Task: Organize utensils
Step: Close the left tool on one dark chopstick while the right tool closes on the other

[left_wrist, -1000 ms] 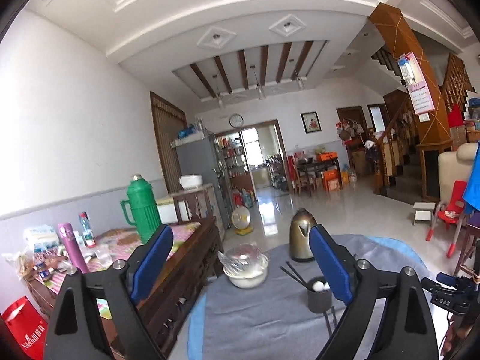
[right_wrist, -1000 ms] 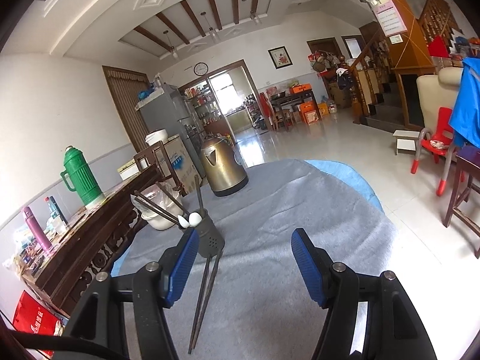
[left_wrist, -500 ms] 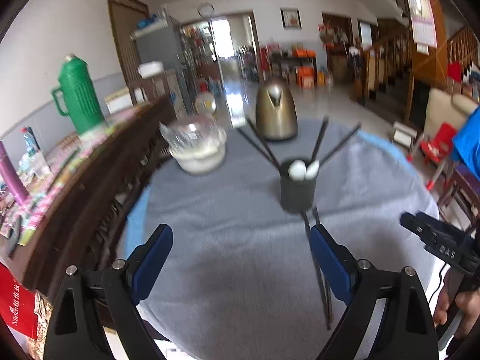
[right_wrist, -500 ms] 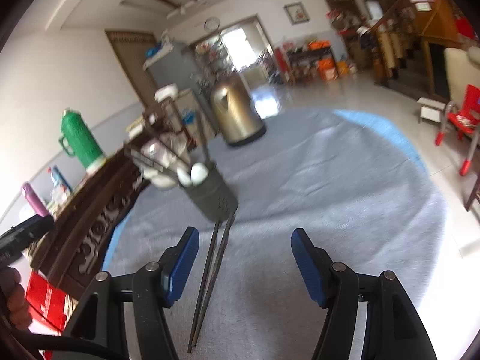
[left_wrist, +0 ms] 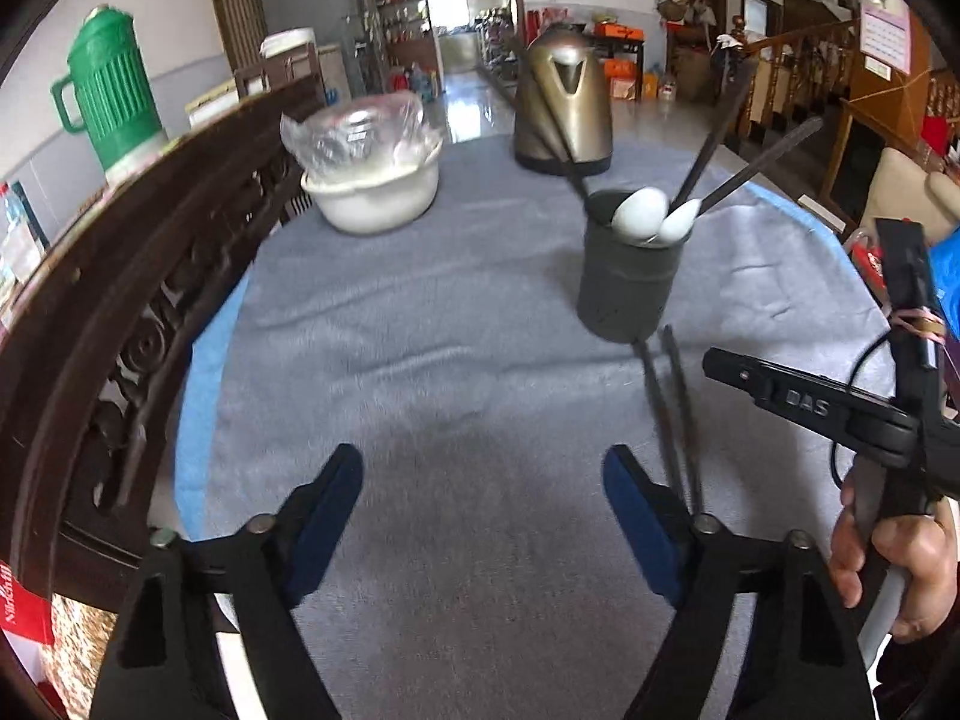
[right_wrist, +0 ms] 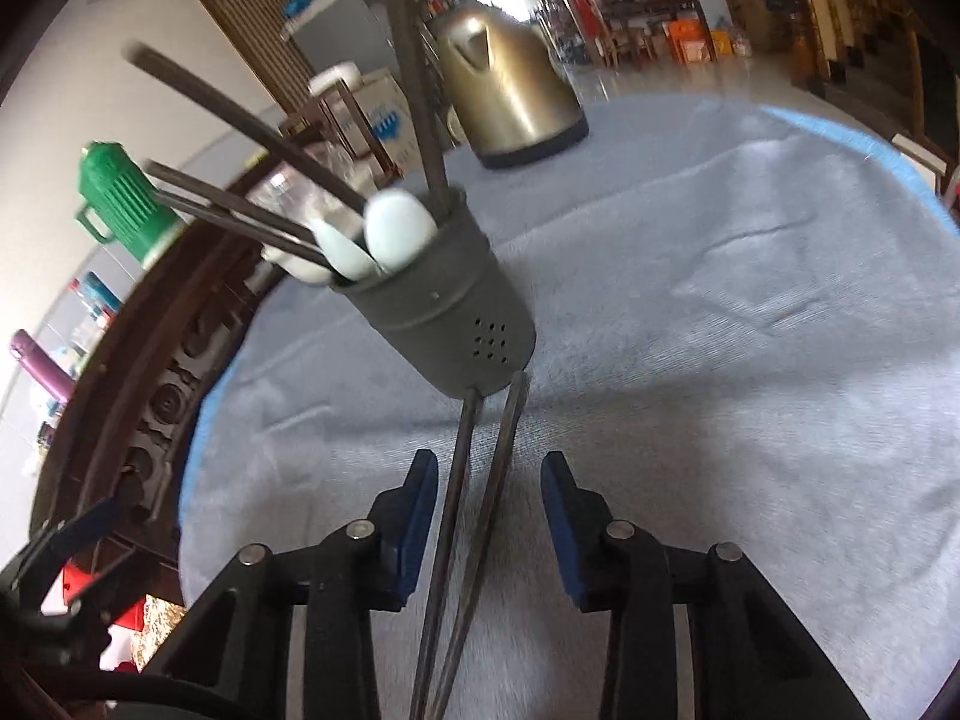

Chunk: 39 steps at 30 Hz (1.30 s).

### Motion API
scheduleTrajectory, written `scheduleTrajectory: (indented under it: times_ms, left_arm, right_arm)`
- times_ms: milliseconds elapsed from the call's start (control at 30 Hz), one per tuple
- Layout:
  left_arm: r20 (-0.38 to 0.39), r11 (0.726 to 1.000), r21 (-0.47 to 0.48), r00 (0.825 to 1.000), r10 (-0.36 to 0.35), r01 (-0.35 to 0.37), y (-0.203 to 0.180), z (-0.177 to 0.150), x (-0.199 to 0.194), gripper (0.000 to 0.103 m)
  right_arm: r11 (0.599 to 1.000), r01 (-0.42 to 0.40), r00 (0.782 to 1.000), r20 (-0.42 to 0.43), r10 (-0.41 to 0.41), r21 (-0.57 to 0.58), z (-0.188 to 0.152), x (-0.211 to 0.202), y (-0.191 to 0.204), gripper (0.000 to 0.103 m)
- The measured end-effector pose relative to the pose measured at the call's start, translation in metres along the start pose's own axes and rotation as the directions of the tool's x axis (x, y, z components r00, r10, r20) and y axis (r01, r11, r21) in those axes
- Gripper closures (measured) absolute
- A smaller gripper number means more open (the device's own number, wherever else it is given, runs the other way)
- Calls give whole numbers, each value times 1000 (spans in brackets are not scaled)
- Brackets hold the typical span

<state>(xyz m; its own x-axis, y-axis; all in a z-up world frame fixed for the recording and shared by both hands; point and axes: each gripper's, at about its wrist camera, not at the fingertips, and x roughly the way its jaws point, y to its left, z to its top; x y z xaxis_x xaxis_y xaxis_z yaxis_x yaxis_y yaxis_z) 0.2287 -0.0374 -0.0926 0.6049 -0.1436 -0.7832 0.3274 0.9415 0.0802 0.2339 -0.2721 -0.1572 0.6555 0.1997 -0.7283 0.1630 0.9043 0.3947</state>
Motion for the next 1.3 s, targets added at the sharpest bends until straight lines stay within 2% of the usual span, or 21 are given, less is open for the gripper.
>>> scheduleTrajectory:
  times_ms: [33,100,200,367,533,767,867,967,1133,1300]
  left_arm:
    - [-7,1000,-9,1000,-4,4,2,0,3,27]
    - [-15,1000,-20,1000,-14,14,5,0,7,38]
    - [-26,999,-26,999,-26,26,7,0,13,43]
    - [-40,999,-36,998,-41,39,7,0,18,43]
    - [-38,998,-38,998,-52,51,6,1,14,43]
    - [-66,995,-6,993,-103,103,-13,11,27,43]
    - [-99,990,-4,985,-142,142,-28,19,44,47]
    - [-135,980,5,971,-198,200,-49,27,63,47]
    - [-165,974,6,960,-224,229,-73,35,89,47]
    - [-188,968,-43,950,-251,247,-79,37,113,47]
  right_arm:
    - [1000,21,1000,-20,-21,-1,1,9,2,71]
    - [999,36,998,-52,-35,14,2,23,4,75]
    - [997,79,994,-78,-78,21,3,36,6,76]
    - [995,94,989,-119,-89,42,3,50,6,79]
    - [993,113,987,-121,-108,34,4,55,7,92]
    - [990,127,986,-118,-120,57,0,36,-18,92]
    - [989,138,984,-124,-131,50,-3,28,-26,92]
    - [991,121,984,-142,-111,62,-2,26,-33,92]
    - [992,89,985,-158,-74,92,5,27,-44,92]
    - [991,90,985,-158,-73,102,11,23,-54,92]
